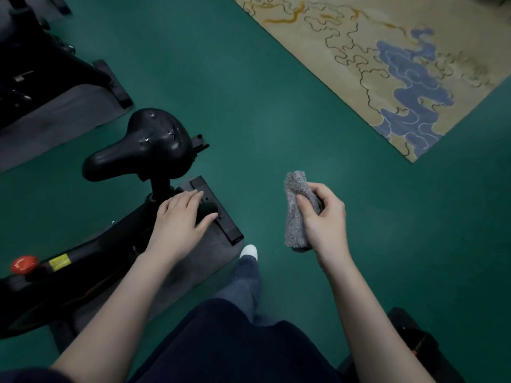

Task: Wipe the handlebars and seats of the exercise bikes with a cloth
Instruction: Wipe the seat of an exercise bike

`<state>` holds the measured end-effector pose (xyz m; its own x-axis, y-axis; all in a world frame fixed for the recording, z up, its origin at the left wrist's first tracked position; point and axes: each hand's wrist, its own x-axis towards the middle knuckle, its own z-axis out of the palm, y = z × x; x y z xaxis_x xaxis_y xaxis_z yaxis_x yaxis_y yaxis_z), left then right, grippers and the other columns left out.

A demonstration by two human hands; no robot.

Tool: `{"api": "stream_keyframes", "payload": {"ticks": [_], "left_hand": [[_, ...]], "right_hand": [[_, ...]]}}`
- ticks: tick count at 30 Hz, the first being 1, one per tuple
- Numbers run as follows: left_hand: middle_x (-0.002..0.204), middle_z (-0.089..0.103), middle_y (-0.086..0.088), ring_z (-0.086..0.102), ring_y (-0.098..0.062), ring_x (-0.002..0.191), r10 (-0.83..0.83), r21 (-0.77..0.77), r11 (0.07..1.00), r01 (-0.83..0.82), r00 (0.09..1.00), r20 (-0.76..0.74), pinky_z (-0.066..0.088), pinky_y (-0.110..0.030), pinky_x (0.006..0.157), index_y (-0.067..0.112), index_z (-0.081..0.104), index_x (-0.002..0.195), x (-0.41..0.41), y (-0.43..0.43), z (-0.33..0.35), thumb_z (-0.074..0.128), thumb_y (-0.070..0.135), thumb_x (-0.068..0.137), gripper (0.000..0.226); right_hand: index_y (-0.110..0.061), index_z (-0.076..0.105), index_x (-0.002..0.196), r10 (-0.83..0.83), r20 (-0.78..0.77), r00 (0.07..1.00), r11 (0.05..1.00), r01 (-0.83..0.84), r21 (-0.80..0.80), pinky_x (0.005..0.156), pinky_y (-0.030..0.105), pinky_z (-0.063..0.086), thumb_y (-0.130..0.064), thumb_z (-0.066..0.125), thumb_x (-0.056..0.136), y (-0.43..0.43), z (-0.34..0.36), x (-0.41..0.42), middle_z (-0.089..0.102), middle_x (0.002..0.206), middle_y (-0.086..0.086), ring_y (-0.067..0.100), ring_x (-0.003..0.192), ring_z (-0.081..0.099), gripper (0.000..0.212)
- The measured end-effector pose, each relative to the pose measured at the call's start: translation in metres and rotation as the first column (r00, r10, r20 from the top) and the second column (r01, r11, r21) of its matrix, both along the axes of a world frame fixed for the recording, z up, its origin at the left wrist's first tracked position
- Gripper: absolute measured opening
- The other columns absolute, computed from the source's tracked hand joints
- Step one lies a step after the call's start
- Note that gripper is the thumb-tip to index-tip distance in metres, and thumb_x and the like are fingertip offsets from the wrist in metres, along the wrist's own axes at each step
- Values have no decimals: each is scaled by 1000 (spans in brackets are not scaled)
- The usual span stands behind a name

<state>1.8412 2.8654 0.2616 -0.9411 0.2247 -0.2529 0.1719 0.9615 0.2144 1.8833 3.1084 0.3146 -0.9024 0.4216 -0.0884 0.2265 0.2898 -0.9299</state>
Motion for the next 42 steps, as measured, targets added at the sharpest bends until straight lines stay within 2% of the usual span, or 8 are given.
{"api": "stream_keyframes", "payload": {"ticks": [4, 7, 15, 22, 28, 33, 37, 42], "left_hand": [[148, 40, 1, 32, -18, 138, 83, 10, 996, -84, 996, 32, 19, -36, 114, 18, 35, 145, -37, 8, -13, 36, 53, 96, 60], [143, 45, 2, 37, -17, 134, 153, 27, 988, -154, 987, 40, 22, -35, 112, 19, 39, 142, -55, 13, -17, 38, 51, 96, 56], [143, 46, 2, 38, -17, 134, 385, 17, 922, -388, 919, 84, 24, -34, 112, 18, 39, 143, -70, 13, -19, 38, 51, 96, 57], [140, 49, -2, 39, -20, 133, 611, -18, 791, -611, 790, 47, 27, -37, 110, 13, 44, 140, -83, 40, -19, 44, 47, 96, 56], [138, 52, -6, 42, -24, 130, 827, 39, 562, -826, 562, -12, 31, -41, 108, 10, 48, 137, -99, 104, -14, 47, 45, 95, 55], [140, 50, -4, 41, -22, 131, 880, 34, 475, -879, 475, -13, 30, -40, 108, 11, 45, 139, -108, 155, -17, 45, 46, 96, 55], [142, 47, -2, 39, -20, 133, 911, 16, 411, -911, 412, 6, 28, -39, 110, 13, 43, 140, -110, 173, -17, 41, 48, 96, 56], [143, 45, -1, 37, -20, 133, 955, -7, 295, -956, 295, 16, 27, -38, 110, 14, 41, 141, -110, 175, -19, 38, 50, 96, 57]], "right_hand": [[-23, 63, 89, 143, 38, 989, 989, -144, 38, 72, 14, 45, -4, 60, 86, 5, 0, -64, 66, 83, -10, 7, 79, 60, 20], [-22, 64, 92, 245, 65, 967, 967, -249, 55, 78, 22, 47, -5, 60, 86, 3, -1, -102, 67, 89, -4, 12, 85, 62, 18], [-16, 67, 95, 453, 88, 887, 891, -455, 2, 77, 25, 49, -5, 60, 88, -3, -2, -179, 68, 90, -3, 13, 86, 63, 15], [-12, 67, 98, 676, 97, 731, 736, -675, -46, 87, 35, 51, -7, 60, 88, 8, -4, -242, 69, 94, -2, 16, 92, 63, 14], [-16, 68, 95, 843, 66, 534, 536, -843, -35, 81, 27, 49, -7, 61, 87, 46, 5, -297, 69, 92, -5, 11, 89, 63, 14], [-19, 67, 93, 891, 56, 451, 452, -891, -24, 81, 25, 48, -5, 60, 86, 80, 4, -335, 69, 89, -8, 12, 89, 63, 17], [-27, 64, 84, 909, 60, 412, 415, -908, -59, 73, 19, 45, -3, 61, 86, 89, 0, -353, 67, 82, -13, 6, 79, 61, 24], [-27, 65, 86, 954, 67, 293, 297, -952, -73, 74, 18, 47, -6, 61, 86, 77, -4, -370, 68, 83, -12, 6, 82, 62, 21]]}}
